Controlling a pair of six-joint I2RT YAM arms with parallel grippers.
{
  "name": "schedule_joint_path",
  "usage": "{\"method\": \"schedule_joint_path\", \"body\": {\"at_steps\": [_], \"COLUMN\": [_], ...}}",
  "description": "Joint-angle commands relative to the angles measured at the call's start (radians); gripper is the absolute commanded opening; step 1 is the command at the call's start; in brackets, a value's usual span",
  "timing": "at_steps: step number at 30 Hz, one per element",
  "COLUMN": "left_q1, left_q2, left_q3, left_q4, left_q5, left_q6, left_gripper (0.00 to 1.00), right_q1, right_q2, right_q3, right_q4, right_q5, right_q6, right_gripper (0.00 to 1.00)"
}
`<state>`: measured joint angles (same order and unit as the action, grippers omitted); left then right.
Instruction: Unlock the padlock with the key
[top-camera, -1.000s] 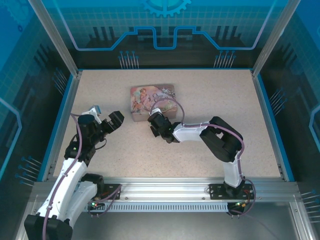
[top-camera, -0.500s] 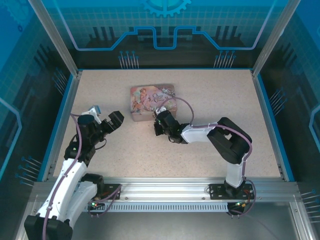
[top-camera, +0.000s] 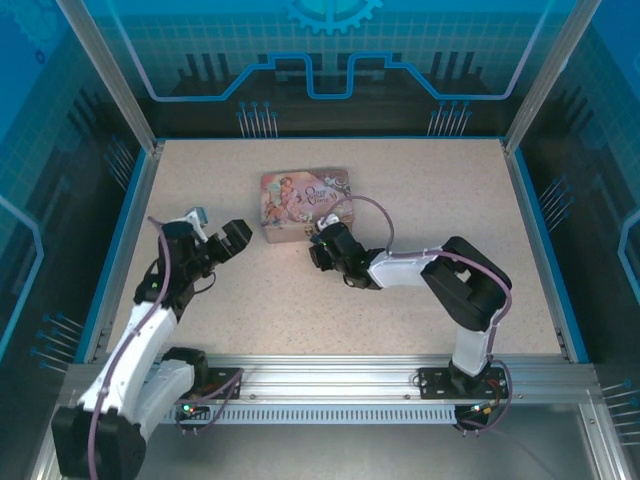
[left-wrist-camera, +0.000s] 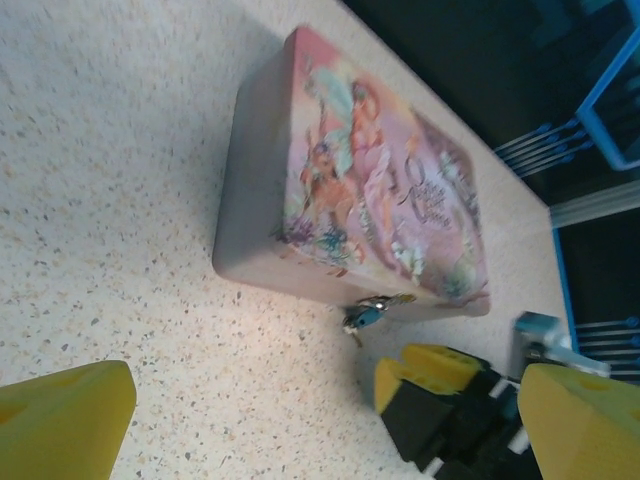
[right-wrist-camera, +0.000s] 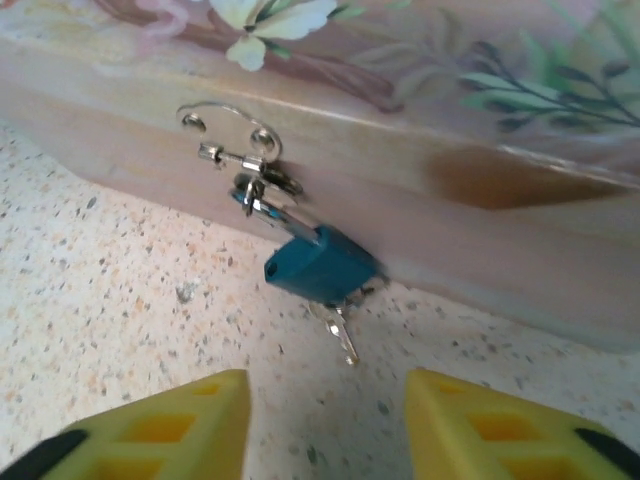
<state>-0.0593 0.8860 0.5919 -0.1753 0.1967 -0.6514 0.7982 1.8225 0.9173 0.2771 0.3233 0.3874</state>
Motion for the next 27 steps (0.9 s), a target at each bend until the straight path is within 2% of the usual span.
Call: {"method": "schedule_joint_path", "body": {"at_steps": [1,5,9,13,18,27], "left_q1": [0.020,0.038,0.042,0.041,0.037,-0.007], "left_q2": [0.137,0.322,0.498,0.626,0.764,0.911], "left_q3": [0.036,0.086,0.151,0.199,0.261,0.366], "left_q4": [0.119,0.220,0.291,0.352,0.421,0.403], "left_q5": [0.113,0.133,0.182,0.231,0.316,0.341], "left_q6": [0.026,0.053,0.065,0.051,0.009,0.018], "left_gripper": [0.99,0.99,0.99,0.99,0.99,0.98], "right_q1": [-0.043,-0.086,-0.134,-0.244,-0.338,-0.376], "right_q2": [-0.087,-0.152,-0.218,-0.253,-0.211,-0.021], "right_q3": [-0.061,-0.100,-0.139,-0.166,-0.106,0.112], "right_q4": [0.046,0.045,0.040,0.075,0.075,-0.028], "right_q5": [-0.066,-0.176,-0.205,-0.330,-0.493,-0.570], "right_q6": [-0.026,-0.048,-0.029,0.067,0.159,0.223], "right_gripper": [0.53,0.67,0.80,0.98,1.00,1.00]}}
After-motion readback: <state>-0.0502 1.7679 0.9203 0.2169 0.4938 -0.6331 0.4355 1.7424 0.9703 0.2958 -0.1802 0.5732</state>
